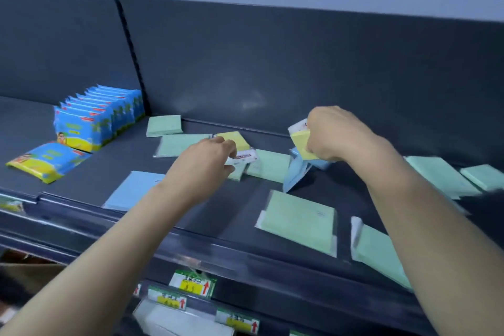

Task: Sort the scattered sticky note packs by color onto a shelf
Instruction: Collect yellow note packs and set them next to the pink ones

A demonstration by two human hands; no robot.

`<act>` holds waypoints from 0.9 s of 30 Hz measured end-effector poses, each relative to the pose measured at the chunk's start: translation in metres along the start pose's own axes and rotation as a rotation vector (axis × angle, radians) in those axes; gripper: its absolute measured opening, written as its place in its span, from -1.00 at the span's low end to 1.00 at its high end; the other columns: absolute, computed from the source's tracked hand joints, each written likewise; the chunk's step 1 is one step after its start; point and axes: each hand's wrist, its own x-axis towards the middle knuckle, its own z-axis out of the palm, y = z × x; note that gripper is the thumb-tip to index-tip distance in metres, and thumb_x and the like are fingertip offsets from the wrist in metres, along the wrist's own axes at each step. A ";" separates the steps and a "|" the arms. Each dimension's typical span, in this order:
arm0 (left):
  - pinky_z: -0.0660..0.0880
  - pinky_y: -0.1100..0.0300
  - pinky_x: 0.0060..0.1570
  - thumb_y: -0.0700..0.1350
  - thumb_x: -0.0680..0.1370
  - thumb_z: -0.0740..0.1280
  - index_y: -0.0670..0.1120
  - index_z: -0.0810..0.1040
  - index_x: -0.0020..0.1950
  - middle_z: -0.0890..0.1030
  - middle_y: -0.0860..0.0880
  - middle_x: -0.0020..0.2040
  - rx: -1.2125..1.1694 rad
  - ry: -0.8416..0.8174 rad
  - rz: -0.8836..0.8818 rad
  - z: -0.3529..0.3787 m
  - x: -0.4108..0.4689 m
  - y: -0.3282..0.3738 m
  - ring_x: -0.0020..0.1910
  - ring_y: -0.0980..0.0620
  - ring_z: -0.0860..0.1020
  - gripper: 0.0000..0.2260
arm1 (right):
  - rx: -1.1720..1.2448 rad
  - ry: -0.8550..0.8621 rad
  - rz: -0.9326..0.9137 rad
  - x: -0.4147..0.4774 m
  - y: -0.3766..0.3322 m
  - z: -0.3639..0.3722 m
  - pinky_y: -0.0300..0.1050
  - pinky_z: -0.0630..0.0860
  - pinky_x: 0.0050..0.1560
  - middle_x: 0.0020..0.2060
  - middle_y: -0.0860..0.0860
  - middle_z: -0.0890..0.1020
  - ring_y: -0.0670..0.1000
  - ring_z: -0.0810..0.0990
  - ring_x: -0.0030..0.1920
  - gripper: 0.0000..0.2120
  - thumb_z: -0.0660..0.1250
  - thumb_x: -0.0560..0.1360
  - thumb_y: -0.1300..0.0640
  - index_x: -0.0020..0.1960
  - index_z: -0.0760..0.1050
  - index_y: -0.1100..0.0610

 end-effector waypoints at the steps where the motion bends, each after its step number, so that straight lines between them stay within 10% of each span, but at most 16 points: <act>1: 0.45 0.05 0.00 -0.11 0.55 0.27 -0.11 0.47 0.15 0.53 -0.05 0.08 -0.013 -0.002 -0.018 -0.001 0.001 -0.011 0.07 -0.10 0.49 -0.81 | 0.014 0.044 -0.008 0.004 -0.010 -0.003 -0.17 0.10 -0.46 -0.42 0.03 0.26 0.04 0.18 -0.44 -0.67 0.22 0.39 0.39 -0.41 0.18 0.11; 16: 0.44 0.07 -0.06 0.14 0.48 0.34 -0.19 0.53 0.02 0.59 -0.15 -0.01 -0.100 -0.305 -0.108 0.026 0.115 -0.067 -0.02 -0.18 0.52 -0.61 | 0.065 0.164 0.011 0.044 -0.050 0.014 -0.11 0.23 -0.39 -0.20 0.06 0.45 0.17 0.44 -0.16 -0.82 0.36 0.51 0.05 -0.11 0.42 0.13; 27: 0.40 0.14 -0.14 -0.02 0.41 0.46 -0.21 0.47 0.00 0.45 -0.19 0.09 -0.248 -0.293 -0.078 0.029 0.137 -0.051 -0.06 -0.15 0.48 -0.66 | 0.102 0.140 0.111 0.046 -0.022 0.036 -0.21 0.24 -0.43 -0.19 0.04 0.41 0.18 0.44 -0.15 -0.82 0.28 0.49 0.30 0.06 0.45 0.13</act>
